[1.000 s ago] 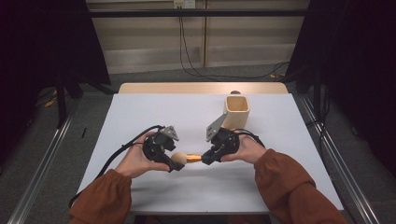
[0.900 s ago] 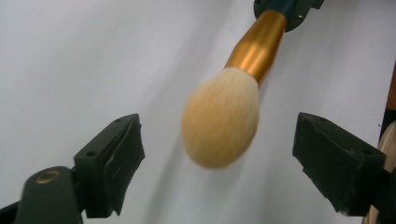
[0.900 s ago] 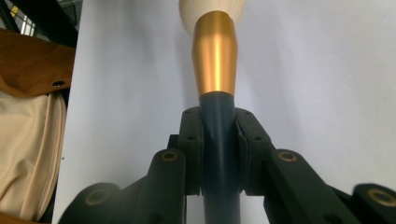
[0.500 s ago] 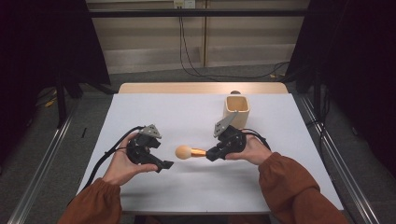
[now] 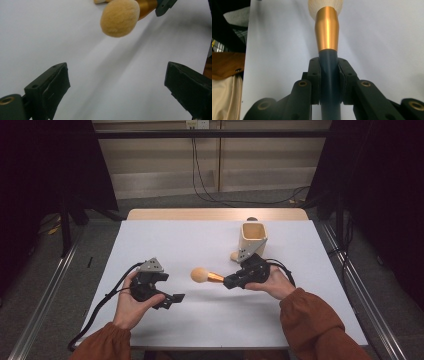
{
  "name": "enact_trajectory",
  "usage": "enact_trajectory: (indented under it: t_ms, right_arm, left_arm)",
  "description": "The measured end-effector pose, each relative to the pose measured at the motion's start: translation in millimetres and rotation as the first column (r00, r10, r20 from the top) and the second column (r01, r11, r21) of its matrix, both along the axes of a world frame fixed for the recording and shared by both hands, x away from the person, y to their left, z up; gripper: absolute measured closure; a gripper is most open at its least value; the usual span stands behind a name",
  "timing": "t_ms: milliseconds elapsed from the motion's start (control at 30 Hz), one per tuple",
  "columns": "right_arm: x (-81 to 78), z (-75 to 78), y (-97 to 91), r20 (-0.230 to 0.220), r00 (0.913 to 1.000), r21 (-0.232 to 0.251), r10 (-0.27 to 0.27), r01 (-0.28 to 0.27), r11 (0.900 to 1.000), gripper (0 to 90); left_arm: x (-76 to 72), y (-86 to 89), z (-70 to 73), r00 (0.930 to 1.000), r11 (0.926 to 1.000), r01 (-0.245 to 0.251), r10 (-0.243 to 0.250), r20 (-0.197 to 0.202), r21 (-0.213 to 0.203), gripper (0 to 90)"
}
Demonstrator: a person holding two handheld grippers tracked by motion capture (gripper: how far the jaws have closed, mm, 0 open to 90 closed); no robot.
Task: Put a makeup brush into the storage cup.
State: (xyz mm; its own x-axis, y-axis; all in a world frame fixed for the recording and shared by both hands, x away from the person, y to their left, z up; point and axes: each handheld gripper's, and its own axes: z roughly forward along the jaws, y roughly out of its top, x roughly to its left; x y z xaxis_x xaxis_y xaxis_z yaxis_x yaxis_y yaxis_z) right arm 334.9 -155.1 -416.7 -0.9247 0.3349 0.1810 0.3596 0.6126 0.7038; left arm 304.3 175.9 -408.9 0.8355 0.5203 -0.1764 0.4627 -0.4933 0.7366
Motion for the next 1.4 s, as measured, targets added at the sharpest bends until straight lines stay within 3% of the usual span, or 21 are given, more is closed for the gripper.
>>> enact_trajectory:
  t_ms: [233, 400, 567, 1000, 1300, 1400]
  right_arm:
    - [-7.2, 2.4, -2.2, 0.024, 0.9988, 0.059, -0.042, 0.041, 0.9974, 75.7]
    - [-10.8, 2.9, -5.1, 0.031, 0.9973, 0.119, -0.067, 0.063, 0.9909, 75.7]
    - [-12.9, 0.9, -6.8, 0.044, 0.9949, 0.155, -0.091, 0.083, 0.9844, 75.7]
    - [-18.8, 7.0, -10.9, 0.084, 0.9862, 0.281, -0.142, 0.113, 0.9529, 75.7]
    - [-22.0, 6.7, -10.3, 0.100, 0.9831, 0.351, -0.154, 0.110, 0.9301, 75.7]
    - [-22.5, 7.8, -10.7, 0.108, 0.9817, 0.367, -0.157, 0.107, 0.9239, 75.7]
  left_arm:
    - [-3.5, -6.6, -2.0, 0.9997, 0.9986, 0.019, -0.019, 0.018, -0.050, 8.3]
    - [-4.0, -6.8, 0.9, 0.9979, 0.9956, 0.018, -0.012, 0.064, -0.093, 8.4]
    - [-4.3, -11.7, 0.9, 0.9947, 0.9946, 0.030, -0.020, 0.101, -0.099, 11.8]
    - [-5.0, -24.2, -0.6, 0.9891, 0.9853, 0.026, -0.001, 0.147, -0.169, 10.5]
    - [-5.2, -28.5, -3.7, 0.9922, 0.9732, 0.028, 0.001, 0.125, -0.228, 15.0]
    - [-5.3, -29.6, -4.3, 0.9873, 0.9711, 0.024, 0.014, 0.159, -0.238, 15.9]
